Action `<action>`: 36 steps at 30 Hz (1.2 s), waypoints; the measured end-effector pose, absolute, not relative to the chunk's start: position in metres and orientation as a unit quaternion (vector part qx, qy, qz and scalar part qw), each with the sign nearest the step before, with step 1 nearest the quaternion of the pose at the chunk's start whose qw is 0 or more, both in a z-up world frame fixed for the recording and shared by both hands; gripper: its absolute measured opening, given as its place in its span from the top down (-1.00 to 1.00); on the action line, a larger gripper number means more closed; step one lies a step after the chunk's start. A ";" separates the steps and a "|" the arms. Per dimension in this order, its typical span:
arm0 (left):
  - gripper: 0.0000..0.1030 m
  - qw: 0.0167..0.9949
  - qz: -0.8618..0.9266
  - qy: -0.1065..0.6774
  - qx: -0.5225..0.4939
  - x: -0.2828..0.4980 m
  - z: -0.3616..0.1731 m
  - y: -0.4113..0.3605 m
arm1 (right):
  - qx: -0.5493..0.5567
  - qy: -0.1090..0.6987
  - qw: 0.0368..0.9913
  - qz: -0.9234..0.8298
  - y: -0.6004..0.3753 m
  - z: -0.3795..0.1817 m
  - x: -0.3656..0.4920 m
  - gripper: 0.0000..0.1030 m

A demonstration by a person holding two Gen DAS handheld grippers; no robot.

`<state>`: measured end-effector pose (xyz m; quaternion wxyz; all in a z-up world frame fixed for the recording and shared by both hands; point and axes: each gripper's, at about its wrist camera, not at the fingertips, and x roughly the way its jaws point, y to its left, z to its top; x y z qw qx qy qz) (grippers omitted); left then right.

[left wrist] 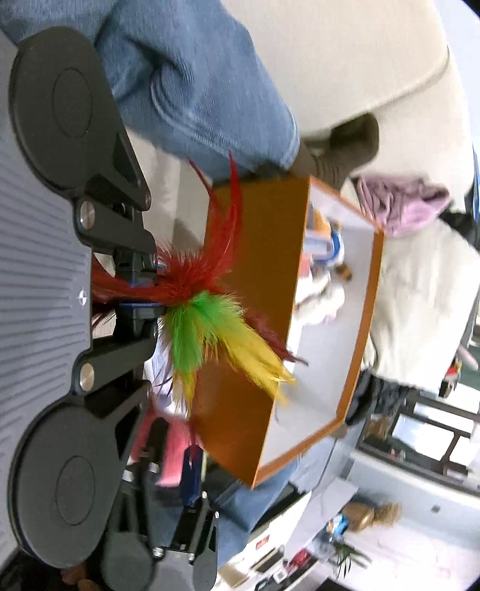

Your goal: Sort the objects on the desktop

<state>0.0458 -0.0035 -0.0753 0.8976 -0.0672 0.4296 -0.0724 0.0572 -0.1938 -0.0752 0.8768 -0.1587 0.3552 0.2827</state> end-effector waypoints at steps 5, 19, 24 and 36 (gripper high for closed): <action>0.87 0.894 -0.055 0.436 -0.090 0.049 -0.077 0.012 | -0.305 0.343 0.824 0.332 -0.146 -0.099 0.056 0.05; 0.87 0.886 -0.050 0.446 -0.116 0.061 -0.091 0.030 | -0.521 0.313 0.716 0.344 -0.092 -0.149 0.060 0.02; 0.87 0.884 -0.054 0.449 -0.119 0.063 -0.095 0.031 | -0.542 0.304 0.708 0.335 -0.080 -0.154 0.052 0.20; 0.87 0.898 -0.051 0.424 -0.109 0.050 -0.075 0.028 | -0.514 0.228 0.772 0.295 -0.084 -0.114 0.022 0.84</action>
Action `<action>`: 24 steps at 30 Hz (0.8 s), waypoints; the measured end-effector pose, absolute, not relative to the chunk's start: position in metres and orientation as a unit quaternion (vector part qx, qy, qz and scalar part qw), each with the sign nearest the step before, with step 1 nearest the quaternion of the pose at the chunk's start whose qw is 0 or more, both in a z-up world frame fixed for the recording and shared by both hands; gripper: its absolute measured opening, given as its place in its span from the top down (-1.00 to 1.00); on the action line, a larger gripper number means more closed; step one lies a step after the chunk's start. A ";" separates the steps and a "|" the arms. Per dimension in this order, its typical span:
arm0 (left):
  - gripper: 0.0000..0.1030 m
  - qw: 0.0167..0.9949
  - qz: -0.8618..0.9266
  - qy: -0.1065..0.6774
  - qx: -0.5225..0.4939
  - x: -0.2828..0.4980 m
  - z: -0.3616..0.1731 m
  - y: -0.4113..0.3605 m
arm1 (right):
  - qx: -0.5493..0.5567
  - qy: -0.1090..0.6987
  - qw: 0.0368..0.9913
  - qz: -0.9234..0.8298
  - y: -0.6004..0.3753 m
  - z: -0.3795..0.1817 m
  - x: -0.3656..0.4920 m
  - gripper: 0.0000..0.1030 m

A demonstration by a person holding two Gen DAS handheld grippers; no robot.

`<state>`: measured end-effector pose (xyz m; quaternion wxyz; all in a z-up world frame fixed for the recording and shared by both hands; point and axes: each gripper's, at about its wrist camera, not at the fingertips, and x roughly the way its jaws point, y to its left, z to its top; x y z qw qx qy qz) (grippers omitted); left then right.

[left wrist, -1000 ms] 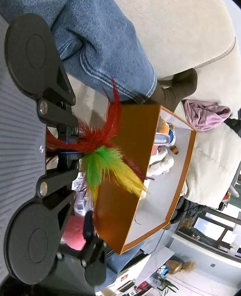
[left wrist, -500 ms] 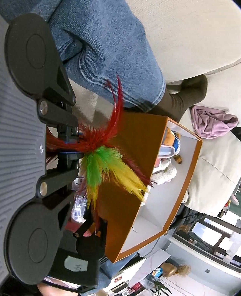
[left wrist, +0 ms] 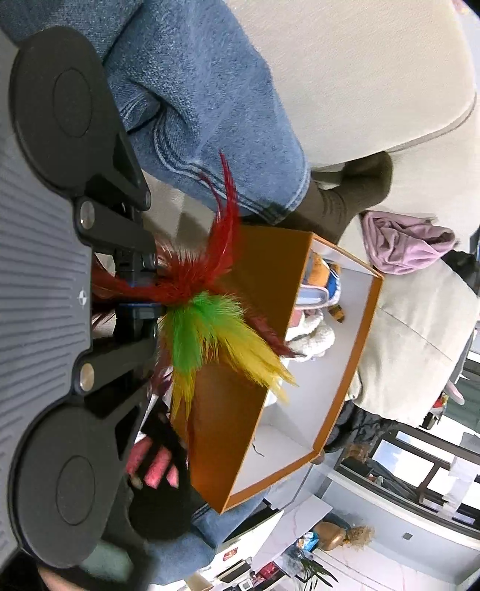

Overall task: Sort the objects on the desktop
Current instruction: 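Carry the feather toy and lotion tube toward the orange box with both tools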

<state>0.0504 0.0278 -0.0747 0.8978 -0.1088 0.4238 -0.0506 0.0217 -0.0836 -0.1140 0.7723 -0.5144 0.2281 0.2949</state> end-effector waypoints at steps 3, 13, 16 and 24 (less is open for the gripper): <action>0.87 0.900 -0.056 0.419 -0.105 0.048 -0.069 0.023 | -0.461 0.224 0.808 0.290 -0.095 -0.079 0.022 0.85; 0.87 0.901 -0.074 0.419 -0.090 0.047 -0.058 0.014 | -0.253 0.341 0.857 0.291 -0.152 -0.042 0.052 0.84; 0.87 0.896 -0.092 0.426 -0.086 0.048 -0.053 0.013 | -0.243 0.341 0.859 0.296 -0.164 -0.044 0.049 0.82; 0.87 0.891 -0.134 0.429 -0.059 0.057 -0.018 0.014 | -0.210 0.367 0.848 0.320 -0.151 -0.067 0.080 0.84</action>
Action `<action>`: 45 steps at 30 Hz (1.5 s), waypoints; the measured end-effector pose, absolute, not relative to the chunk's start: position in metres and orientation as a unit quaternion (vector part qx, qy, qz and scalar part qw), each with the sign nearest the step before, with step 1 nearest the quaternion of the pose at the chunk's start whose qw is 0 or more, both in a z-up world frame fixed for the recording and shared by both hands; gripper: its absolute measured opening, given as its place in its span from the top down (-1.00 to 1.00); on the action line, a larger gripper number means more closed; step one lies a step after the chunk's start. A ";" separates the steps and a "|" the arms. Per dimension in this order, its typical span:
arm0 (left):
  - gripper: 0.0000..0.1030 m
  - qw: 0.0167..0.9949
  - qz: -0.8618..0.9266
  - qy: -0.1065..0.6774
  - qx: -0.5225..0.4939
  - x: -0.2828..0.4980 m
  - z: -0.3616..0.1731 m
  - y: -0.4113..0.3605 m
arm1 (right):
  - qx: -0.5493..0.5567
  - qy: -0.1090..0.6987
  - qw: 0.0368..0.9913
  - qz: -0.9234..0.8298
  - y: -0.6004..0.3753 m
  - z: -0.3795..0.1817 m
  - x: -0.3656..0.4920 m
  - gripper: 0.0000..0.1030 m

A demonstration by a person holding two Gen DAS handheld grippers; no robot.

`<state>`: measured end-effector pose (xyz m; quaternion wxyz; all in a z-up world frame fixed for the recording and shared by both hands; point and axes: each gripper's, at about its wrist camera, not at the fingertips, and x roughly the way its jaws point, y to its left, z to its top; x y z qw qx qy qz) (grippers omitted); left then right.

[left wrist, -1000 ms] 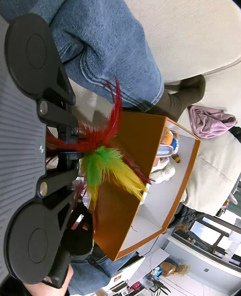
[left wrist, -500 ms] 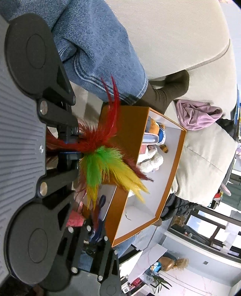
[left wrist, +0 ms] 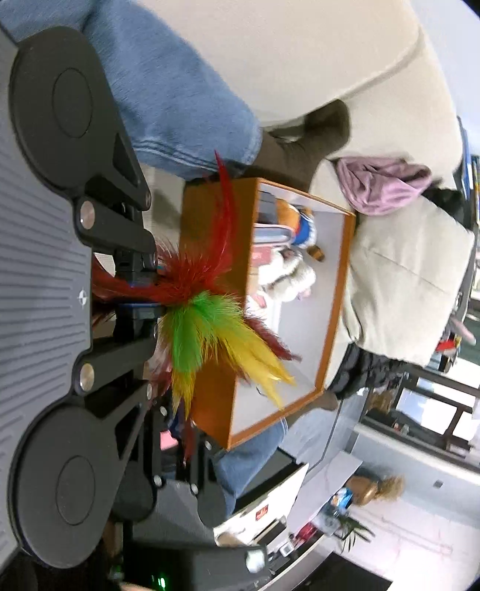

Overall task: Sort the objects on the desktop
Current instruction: 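Carry the feather toy and lotion tube toward the orange box with both tools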

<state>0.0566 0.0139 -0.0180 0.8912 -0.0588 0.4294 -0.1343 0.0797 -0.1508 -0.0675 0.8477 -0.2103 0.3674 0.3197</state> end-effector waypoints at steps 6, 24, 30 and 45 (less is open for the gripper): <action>0.87 0.893 -0.140 0.426 -0.036 0.072 0.016 0.021 | -0.161 0.382 0.852 0.320 -0.167 -0.056 0.087 0.86; 0.87 0.917 -0.160 0.363 0.036 0.118 0.077 0.002 | -0.036 0.284 0.908 0.307 -0.207 0.057 0.116 0.86; 0.87 0.910 -0.216 0.353 -0.005 0.142 0.069 -0.017 | -0.009 0.326 0.912 0.250 -0.210 0.045 0.162 0.86; 0.87 0.831 -0.232 0.502 -0.053 0.230 -0.058 -0.041 | -0.009 0.423 0.877 0.230 -0.198 -0.025 0.211 0.86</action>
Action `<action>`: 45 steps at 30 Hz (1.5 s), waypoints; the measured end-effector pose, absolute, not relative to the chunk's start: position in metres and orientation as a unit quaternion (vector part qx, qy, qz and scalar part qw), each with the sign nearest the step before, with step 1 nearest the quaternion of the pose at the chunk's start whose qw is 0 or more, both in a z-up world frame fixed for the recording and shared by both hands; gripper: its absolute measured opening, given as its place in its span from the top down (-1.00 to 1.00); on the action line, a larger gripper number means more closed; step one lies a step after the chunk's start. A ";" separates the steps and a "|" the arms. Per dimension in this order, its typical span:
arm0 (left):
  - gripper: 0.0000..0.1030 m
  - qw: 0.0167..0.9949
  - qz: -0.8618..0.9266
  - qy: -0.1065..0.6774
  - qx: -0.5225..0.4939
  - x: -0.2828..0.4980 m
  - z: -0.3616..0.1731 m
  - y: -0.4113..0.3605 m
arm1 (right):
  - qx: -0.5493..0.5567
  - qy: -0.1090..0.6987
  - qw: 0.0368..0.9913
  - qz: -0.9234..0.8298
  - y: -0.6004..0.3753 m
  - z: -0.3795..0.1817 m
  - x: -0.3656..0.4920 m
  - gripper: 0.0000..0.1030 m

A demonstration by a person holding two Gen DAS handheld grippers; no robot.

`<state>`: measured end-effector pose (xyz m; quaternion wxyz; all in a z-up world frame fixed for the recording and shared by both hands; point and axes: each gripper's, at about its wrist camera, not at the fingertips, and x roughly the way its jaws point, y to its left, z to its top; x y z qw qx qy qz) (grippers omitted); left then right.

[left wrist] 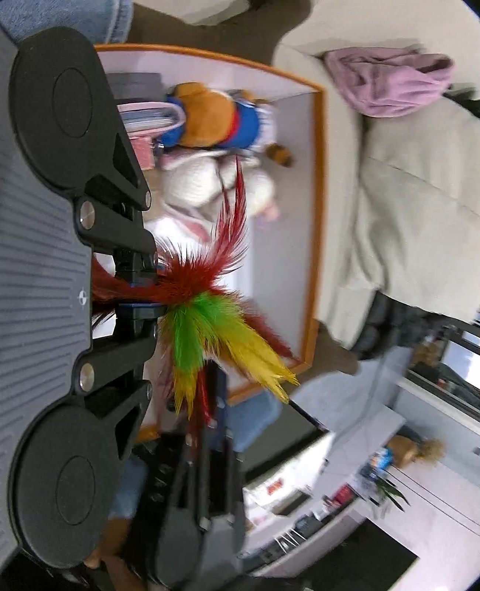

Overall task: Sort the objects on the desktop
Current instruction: 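Carry the feather toy and lotion tube toward the orange box with both tools, then lower the feather toy and lotion tube into the orange box and open both tools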

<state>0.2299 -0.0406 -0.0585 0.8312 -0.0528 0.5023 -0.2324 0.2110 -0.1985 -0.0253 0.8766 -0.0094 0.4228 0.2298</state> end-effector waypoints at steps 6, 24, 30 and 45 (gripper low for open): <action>0.86 0.818 -0.228 0.527 -0.017 0.226 -0.076 -0.043 | -0.024 0.443 0.868 0.224 -0.192 -0.038 0.223 0.86; 0.50 0.841 -0.185 0.507 -0.026 0.201 -0.048 -0.014 | -0.036 0.503 0.823 0.261 -0.169 -0.051 0.235 0.81; 0.48 0.853 -0.166 0.491 -0.064 0.183 -0.037 0.008 | -0.035 0.500 0.827 0.256 -0.172 -0.049 0.226 0.62; 0.48 0.868 -0.142 0.459 -0.125 0.141 -0.033 0.034 | -0.031 0.483 0.842 0.238 -0.174 -0.044 0.222 0.95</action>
